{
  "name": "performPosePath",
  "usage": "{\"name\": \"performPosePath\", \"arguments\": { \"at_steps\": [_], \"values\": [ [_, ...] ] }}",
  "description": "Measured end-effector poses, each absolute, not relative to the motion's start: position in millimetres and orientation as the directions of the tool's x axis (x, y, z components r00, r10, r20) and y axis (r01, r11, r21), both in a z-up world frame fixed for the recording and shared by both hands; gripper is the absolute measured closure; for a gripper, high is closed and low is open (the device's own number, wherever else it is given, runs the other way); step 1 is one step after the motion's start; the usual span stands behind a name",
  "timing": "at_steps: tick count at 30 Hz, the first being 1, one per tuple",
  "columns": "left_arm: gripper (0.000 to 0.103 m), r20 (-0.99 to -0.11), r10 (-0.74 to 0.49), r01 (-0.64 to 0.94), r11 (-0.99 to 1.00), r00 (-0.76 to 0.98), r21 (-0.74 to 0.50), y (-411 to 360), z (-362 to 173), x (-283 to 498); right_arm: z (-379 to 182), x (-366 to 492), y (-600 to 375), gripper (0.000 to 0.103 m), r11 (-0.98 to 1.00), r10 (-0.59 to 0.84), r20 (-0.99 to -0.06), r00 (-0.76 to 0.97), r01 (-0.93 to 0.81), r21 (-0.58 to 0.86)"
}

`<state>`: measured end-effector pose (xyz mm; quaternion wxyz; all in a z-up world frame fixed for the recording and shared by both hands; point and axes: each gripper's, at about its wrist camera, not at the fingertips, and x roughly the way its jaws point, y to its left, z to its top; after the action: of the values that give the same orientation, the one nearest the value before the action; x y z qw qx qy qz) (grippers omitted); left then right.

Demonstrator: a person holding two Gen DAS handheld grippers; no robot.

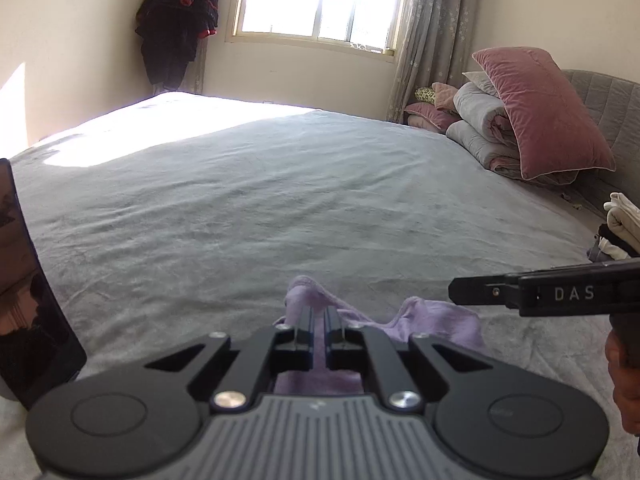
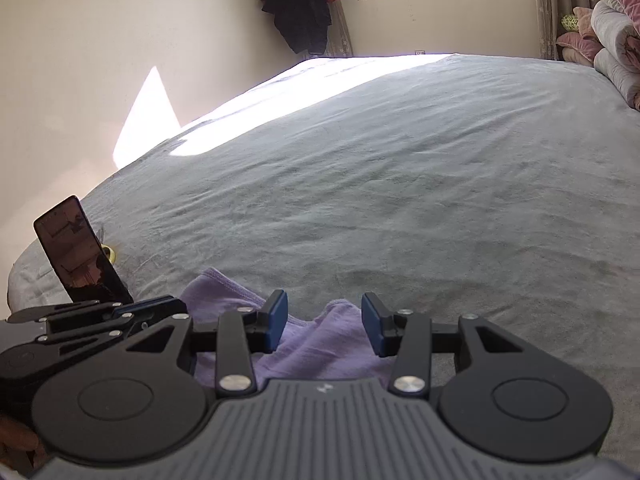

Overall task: Fold clothes
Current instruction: 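Release the shorts with both grippers and lay the folded bundle flat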

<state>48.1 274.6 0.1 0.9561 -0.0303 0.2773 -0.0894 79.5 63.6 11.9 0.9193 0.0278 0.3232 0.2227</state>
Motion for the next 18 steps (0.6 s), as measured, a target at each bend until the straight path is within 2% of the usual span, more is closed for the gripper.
{"name": "performPosePath", "arguments": {
  "at_steps": [4,7,12,18],
  "values": [
    [0.1,-0.527,-0.14,0.123,0.99,0.838,-0.068,275,-16,61,-16,68,73,0.058,0.896,0.39,-0.577,0.718,-0.439,0.06],
    [0.1,-0.55,-0.087,0.072,0.996,0.83,-0.05,282,-29,68,-25,72,67,0.065,0.905,0.383,-0.577,0.722,-0.42,0.076],
    [0.1,-0.591,-0.039,-0.002,0.998,0.806,-0.069,300,-34,76,-36,78,57,0.065,0.917,0.374,-0.575,0.728,-0.382,0.112],
    [0.099,-0.534,-0.102,0.014,0.986,0.839,-0.166,318,-11,50,-19,53,54,0.065,0.897,0.418,-0.543,0.729,-0.424,0.122]
  ]
}}
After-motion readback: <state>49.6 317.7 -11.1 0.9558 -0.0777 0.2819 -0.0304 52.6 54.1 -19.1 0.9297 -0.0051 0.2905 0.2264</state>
